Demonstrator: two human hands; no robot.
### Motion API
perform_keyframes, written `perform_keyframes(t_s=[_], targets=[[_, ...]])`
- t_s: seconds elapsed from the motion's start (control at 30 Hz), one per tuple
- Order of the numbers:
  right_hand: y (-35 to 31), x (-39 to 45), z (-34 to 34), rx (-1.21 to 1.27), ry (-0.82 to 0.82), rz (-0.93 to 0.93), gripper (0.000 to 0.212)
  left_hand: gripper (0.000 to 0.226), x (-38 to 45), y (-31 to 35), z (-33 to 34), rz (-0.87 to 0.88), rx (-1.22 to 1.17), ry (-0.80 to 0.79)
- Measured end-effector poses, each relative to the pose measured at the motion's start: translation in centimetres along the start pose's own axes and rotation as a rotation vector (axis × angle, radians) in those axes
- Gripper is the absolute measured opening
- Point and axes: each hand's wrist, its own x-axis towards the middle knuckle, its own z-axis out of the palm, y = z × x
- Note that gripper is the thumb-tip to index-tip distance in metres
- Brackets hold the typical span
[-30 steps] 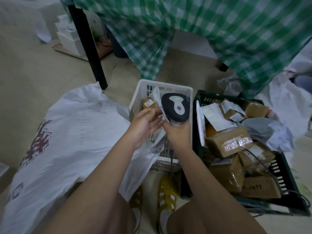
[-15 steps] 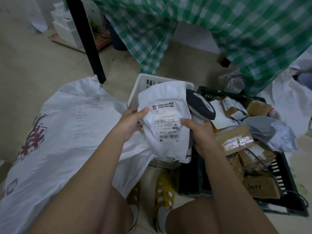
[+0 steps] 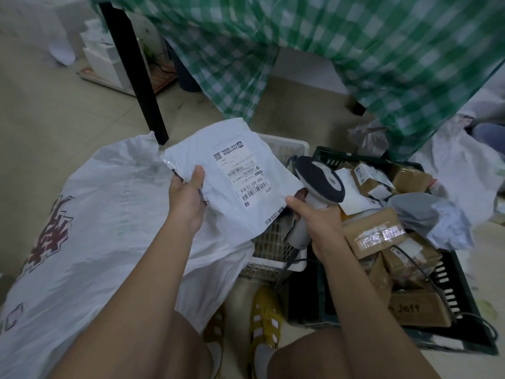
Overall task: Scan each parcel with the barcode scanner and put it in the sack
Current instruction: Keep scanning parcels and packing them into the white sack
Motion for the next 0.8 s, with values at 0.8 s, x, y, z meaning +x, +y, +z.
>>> perform_keyframes(t_s=[0.8], targets=[[-2.5,-0.2,-0.5,-0.024,-0.240,-0.232,0.038,0.020,-1.6,-2.8,6.0,0.371,1.160,-0.908]])
